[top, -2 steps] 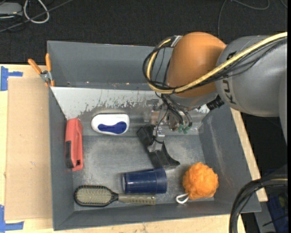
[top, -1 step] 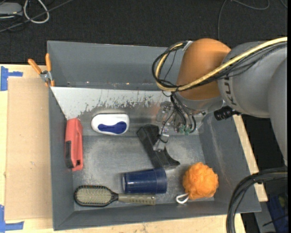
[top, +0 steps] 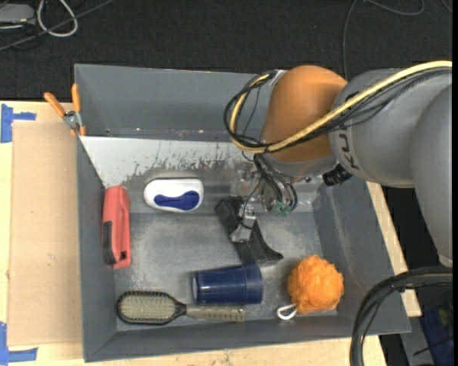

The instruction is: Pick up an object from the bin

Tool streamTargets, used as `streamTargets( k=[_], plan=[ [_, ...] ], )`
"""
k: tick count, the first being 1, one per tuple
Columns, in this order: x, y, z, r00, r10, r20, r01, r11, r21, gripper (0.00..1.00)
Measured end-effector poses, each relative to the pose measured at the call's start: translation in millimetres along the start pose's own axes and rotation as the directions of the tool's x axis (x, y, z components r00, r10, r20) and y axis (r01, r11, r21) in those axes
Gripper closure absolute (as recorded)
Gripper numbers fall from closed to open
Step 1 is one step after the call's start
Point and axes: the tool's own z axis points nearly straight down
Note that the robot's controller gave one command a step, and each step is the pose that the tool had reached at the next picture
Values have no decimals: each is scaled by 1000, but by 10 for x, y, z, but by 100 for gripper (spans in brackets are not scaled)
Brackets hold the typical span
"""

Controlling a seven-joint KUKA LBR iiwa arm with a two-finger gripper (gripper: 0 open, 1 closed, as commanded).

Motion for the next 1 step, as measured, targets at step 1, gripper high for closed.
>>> streamTargets(
  k=[1],
  plan=[
    [-17,-97,281,994,113,-3,-113,994,0,0]
  ],
)
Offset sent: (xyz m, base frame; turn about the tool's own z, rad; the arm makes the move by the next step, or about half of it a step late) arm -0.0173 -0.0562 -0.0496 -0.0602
